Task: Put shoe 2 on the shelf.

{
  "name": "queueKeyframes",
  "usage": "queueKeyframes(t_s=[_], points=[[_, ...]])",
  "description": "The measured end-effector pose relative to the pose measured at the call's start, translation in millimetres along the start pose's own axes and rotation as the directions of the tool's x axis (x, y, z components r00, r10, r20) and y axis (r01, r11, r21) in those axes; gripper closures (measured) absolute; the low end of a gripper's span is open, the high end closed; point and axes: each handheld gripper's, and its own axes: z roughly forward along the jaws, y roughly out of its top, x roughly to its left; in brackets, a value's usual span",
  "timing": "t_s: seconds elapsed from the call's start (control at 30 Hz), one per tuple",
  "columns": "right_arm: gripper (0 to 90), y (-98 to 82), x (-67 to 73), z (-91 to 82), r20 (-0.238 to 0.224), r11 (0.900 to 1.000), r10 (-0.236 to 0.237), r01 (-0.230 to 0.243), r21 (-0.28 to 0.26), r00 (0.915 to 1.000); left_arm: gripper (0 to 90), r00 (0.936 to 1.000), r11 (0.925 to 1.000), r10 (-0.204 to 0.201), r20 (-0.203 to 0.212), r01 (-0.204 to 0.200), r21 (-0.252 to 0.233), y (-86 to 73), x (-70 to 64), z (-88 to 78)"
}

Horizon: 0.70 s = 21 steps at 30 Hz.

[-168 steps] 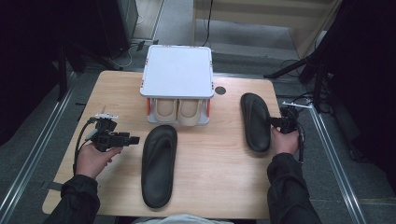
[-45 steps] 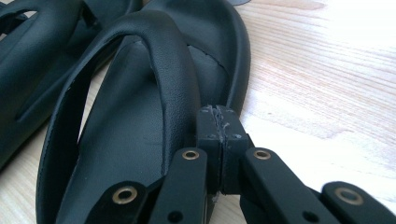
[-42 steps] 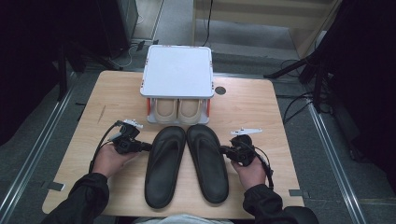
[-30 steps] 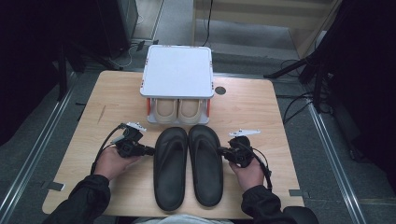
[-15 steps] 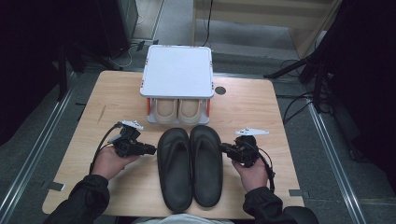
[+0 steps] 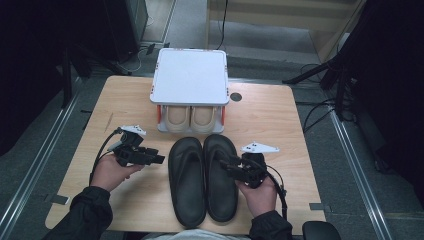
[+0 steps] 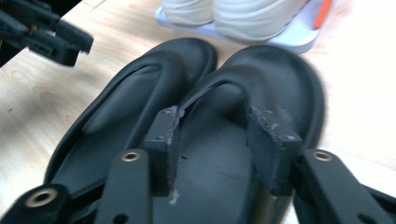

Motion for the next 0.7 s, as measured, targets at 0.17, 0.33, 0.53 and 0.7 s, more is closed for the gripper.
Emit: queueKeyframes(t_s=[0.17,0.33,0.53,0.7], points=[[49.9,-4.6,8.7,9.1,0.005,1.0,-0.004,0.004,0.026,1.0,45.4,1.0,1.0,0.006,-0.007,-0.006,-0.007,-0.5,2.8,-3.0],[46.8,-8.5,13.1,12.9,-0.014,1.0,0.028,-0.027,0.014,0.9995,44.7,0.9999,0.9999,-0.001,-0.013,0.001,-0.017,0.4,5.4,-6.4],[43.8,-10.8,22.2,18.5,-0.024,0.999,0.02,-0.019,0.03,0.9995,44.7,0.9997,0.9992,0.003,-0.026,-0.004,-0.039,-0.2,8.2,-12.5],[39.6,-14.6,29.8,24.4,-0.015,0.999,0.009,-0.008,0.036,0.9998,44.8,0.9992,0.9988,-0.018,-0.037,0.016,-0.046,-0.5,14.3,-14.7]])
